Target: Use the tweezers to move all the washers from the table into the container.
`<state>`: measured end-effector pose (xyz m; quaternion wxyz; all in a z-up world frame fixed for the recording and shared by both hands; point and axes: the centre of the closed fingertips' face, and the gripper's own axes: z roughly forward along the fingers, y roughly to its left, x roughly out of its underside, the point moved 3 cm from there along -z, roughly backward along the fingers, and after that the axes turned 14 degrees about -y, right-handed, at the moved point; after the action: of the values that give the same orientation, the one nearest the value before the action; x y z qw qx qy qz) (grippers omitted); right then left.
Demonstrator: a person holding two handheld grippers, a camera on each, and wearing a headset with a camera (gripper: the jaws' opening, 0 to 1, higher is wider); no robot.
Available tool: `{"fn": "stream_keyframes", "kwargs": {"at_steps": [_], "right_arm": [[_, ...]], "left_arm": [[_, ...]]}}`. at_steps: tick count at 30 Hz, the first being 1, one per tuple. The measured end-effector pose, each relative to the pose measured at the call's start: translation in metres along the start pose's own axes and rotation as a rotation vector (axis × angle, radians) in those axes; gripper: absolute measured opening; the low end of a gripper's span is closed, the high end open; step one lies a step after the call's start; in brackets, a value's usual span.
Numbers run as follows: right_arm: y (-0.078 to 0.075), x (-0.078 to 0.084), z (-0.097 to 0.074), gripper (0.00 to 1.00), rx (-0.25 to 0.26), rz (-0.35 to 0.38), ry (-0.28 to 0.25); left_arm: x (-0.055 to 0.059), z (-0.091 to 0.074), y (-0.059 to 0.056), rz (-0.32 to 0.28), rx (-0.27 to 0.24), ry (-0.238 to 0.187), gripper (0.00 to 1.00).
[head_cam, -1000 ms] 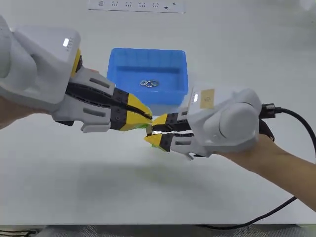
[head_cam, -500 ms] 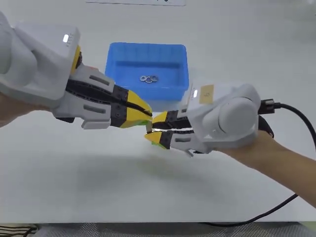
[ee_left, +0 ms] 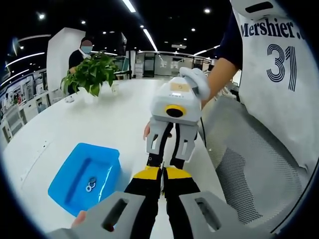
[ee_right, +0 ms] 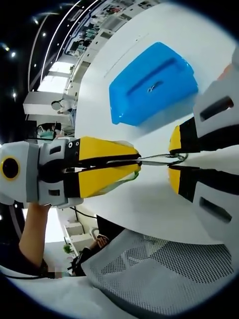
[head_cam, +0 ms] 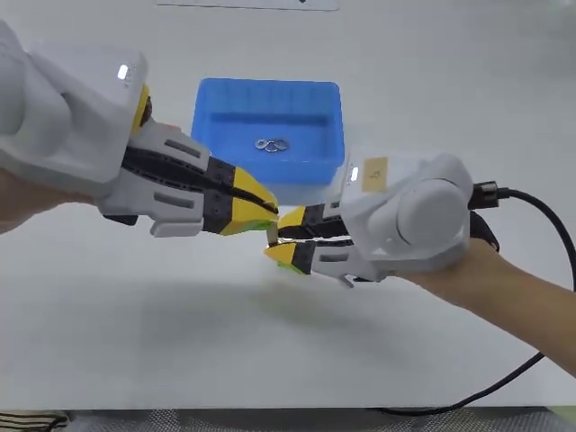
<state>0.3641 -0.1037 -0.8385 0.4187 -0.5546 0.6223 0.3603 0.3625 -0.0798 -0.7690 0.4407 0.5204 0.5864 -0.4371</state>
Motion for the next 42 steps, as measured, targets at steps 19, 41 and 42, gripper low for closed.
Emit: {"fn": "stream_keyframes", "kwargs": {"at_steps": [19, 41, 42], "right_arm": [[-0.005, -0.023, -0.005, 0.11, 0.013, -0.025, -0.036], [-0.053, -0.080, -0.026, 0.11, 0.106, -0.177, -0.078], [-0.058, -0.082, -0.025, 0.11, 0.111, -0.182, -0.078]], "left_arm": [[-0.020, -0.011, 0.002, 0.034, -0.019, 0.001, 0.06], [-0.082, -0.022, 0.038, 0.211, -0.039, -0.023, 0.05], [-0.084, -0.021, 0.043, 0.219, -0.039, -0.021, 0.05]]}}
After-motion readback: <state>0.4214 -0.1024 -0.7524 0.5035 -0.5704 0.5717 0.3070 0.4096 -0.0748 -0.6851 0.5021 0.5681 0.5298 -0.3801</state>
